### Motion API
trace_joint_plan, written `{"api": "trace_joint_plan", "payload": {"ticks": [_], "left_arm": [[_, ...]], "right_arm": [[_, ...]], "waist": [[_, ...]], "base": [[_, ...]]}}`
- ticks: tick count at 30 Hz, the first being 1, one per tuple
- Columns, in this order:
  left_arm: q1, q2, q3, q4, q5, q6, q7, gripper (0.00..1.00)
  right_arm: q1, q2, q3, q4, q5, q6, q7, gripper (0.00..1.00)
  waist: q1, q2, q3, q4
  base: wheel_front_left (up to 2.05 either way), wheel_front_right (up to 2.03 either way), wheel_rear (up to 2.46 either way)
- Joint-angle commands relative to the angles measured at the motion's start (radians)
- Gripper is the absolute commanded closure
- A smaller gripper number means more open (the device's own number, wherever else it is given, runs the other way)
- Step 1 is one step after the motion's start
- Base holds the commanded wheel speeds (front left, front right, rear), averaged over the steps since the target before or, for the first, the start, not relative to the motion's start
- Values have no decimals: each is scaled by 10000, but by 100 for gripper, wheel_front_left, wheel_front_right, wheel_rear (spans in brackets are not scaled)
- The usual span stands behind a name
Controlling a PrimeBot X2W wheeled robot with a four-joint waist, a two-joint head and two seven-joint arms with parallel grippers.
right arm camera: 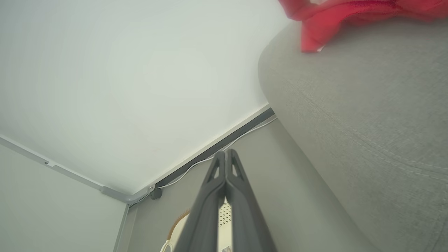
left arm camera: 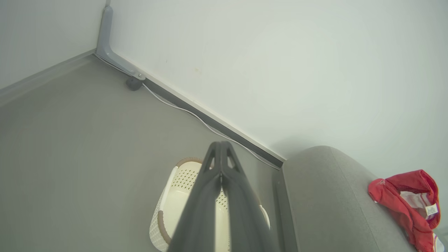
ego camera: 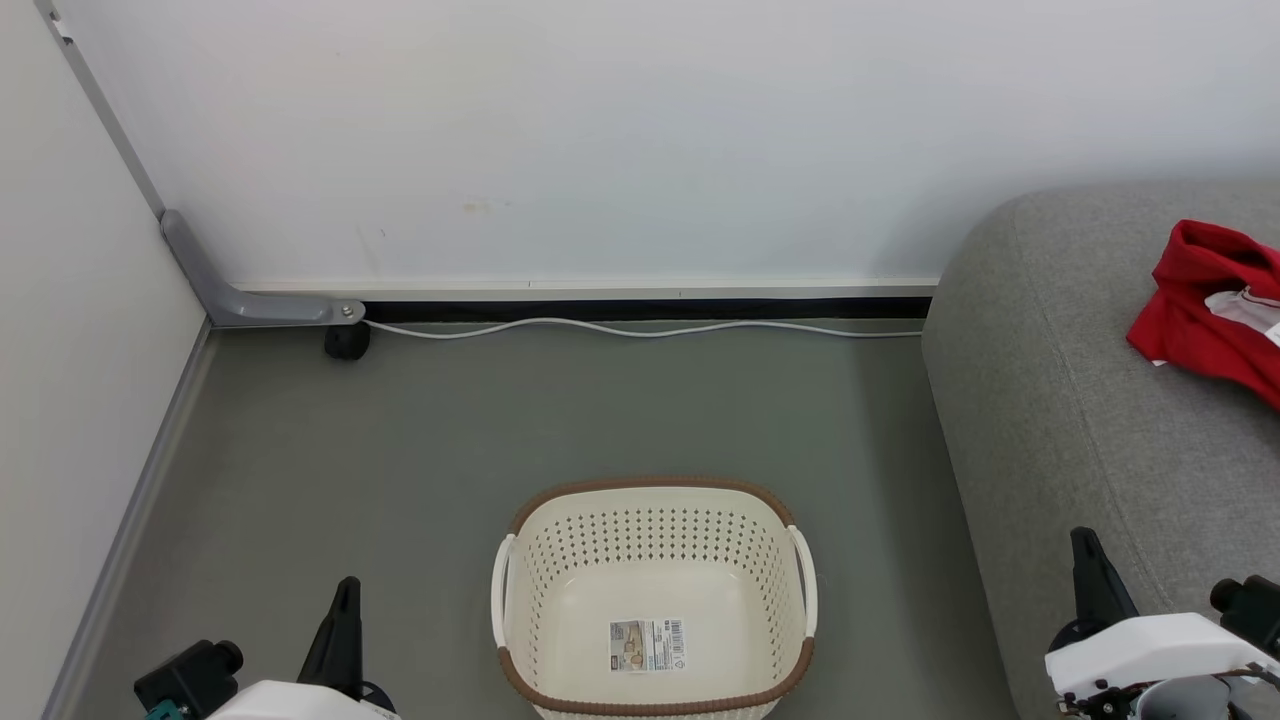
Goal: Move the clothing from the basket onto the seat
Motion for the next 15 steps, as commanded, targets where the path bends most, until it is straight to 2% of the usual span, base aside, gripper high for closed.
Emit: {"api": "trace_joint_plan", "payload": {"ticks": [1,15], "left_arm": [[-517,150,191,-347,-351,-30,98,100],[-599,170,355,-612,-2053,-41,539,100]], "right_arm": [[-191,-126,7,-390,345,13,70,100],[-128,-122,-96,-767,2034,17,502,100]], "waist": [[-1,0,4,-3],[-1,0,37,-35]], "base": [[0,0,0],[0,0,0]]}}
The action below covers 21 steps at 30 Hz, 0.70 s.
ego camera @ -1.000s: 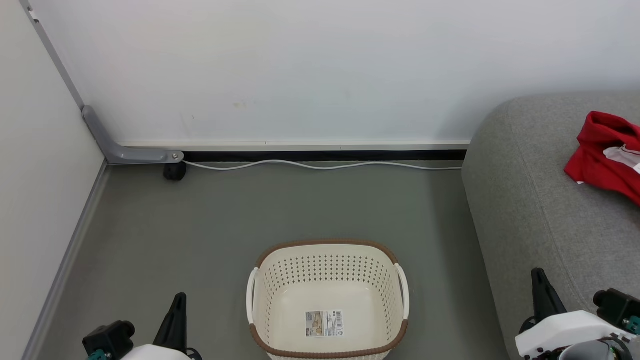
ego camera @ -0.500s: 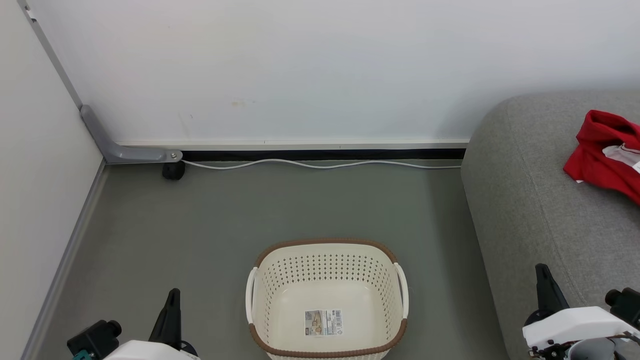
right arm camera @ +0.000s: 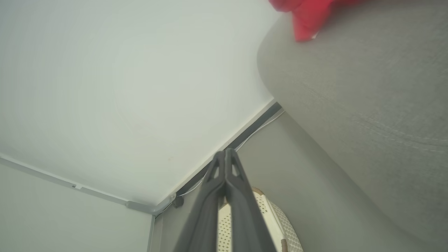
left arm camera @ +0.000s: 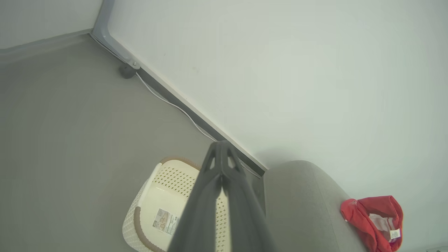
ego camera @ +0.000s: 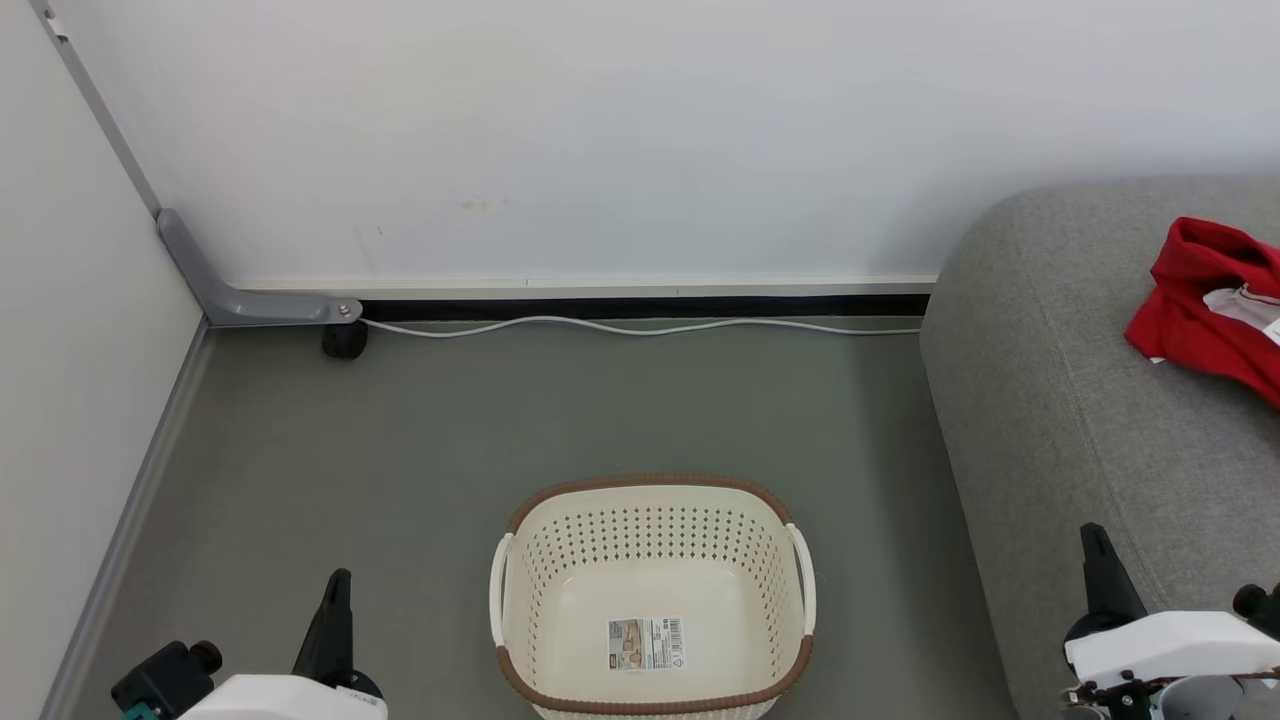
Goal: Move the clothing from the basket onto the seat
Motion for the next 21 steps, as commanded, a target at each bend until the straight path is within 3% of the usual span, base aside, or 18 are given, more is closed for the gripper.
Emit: {"api": "trace_joint_plan", "payload": {"ticks": [1,21], "left_arm": [[-587,158,239,-346,-385,-41,52,100],[-691,184,446,-683,-2549,-54,612,100]], "right_arm": [[-218,-122,64,-384,391,29,98,100],[-138,-117,-66,-864,2540,33,645,100]], "waist": [[-1,-1,4,-4],[-1,-1,46,-44]], "base": [[0,0,0],[0,0,0]]}}
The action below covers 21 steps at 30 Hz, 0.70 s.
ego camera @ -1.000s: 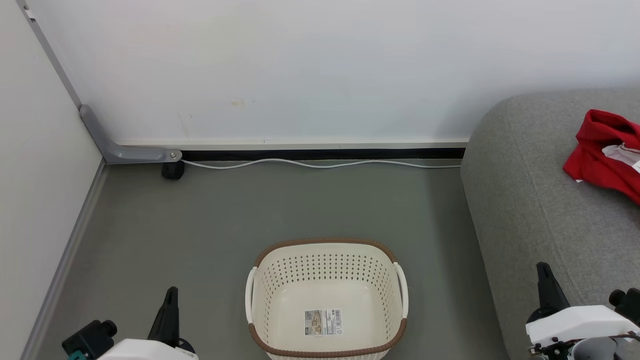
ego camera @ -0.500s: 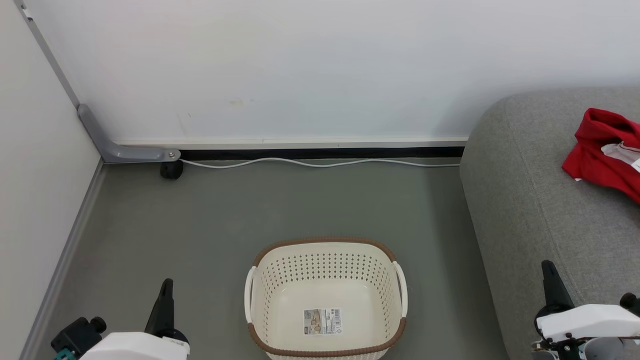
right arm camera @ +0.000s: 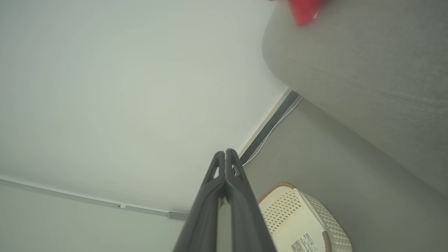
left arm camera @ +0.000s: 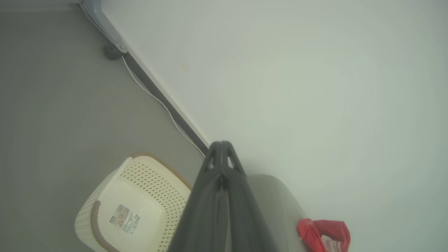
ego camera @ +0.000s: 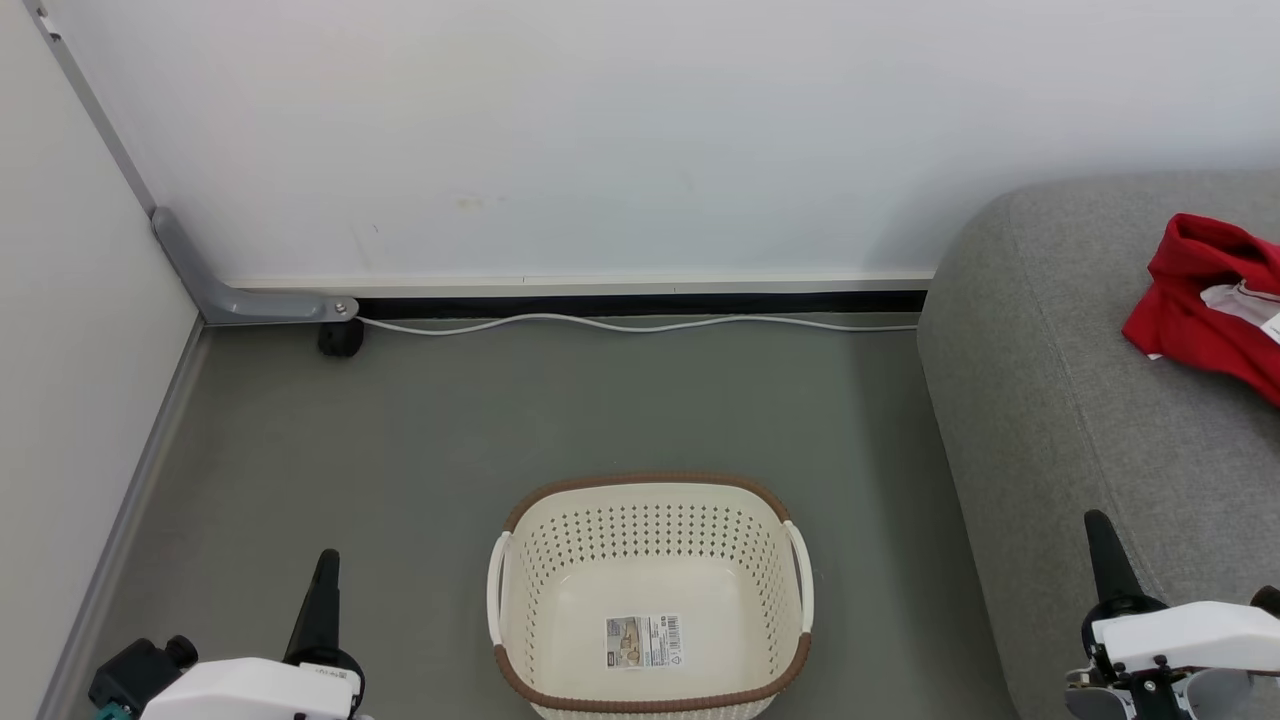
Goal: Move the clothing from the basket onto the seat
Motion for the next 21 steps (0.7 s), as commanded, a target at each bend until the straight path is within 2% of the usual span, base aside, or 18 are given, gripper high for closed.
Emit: {"api": "trace_joint_plan", "payload": {"ticks": [1,21], "left_arm": [[-555,176,267,-345,-319,-55,47,100],[-664,203,484,-698,-2586,-68,634,100]], "right_arm": [[-142,-116,81,-398,302,34,86,100],[-58,-111,-55,-901,2554,38,659,100]], "waist": [[0,0,2,-2],[0,0,47,-45]], "base": [[0,0,0],[0,0,0]]}}
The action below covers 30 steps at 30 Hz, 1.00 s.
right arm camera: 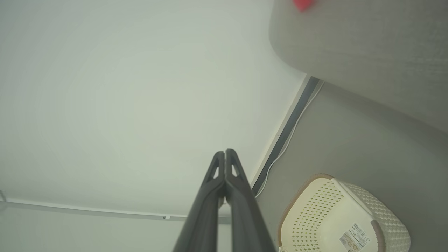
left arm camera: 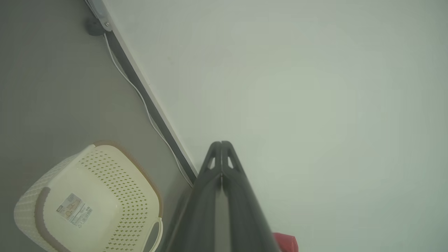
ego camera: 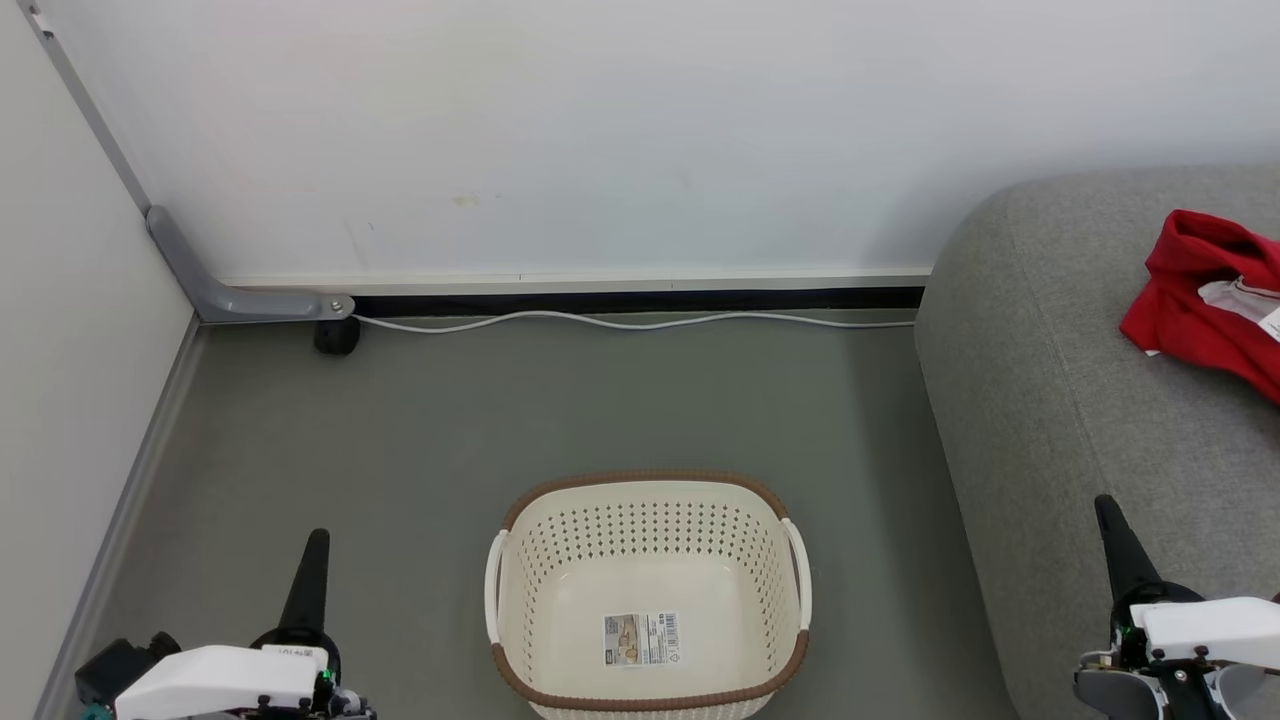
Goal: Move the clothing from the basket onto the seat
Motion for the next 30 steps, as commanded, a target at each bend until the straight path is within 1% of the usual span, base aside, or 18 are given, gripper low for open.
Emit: {"api": "trace_joint_plan", "payload": {"ticks": [1,24,30], "left_arm": [[-558,191,313,-351,-324,-69,98,100],[-678,220,552,-740,-2821,-84,744,100],[-682,221,559,-754,-2907,-84,766,100]], "right_arm": [[-114,-111,157,-370,309,39,130,100],[-22,-105,8,-924,2790,44,761,100],[-19,-104,3,-943,2875,44,783,100]], "waist": [[0,-1,3,-3],[-1,-1,51,-49],[-1,-1,53,-51]], "base": [[0,0,0],[0,0,0],[0,0,0]]}}
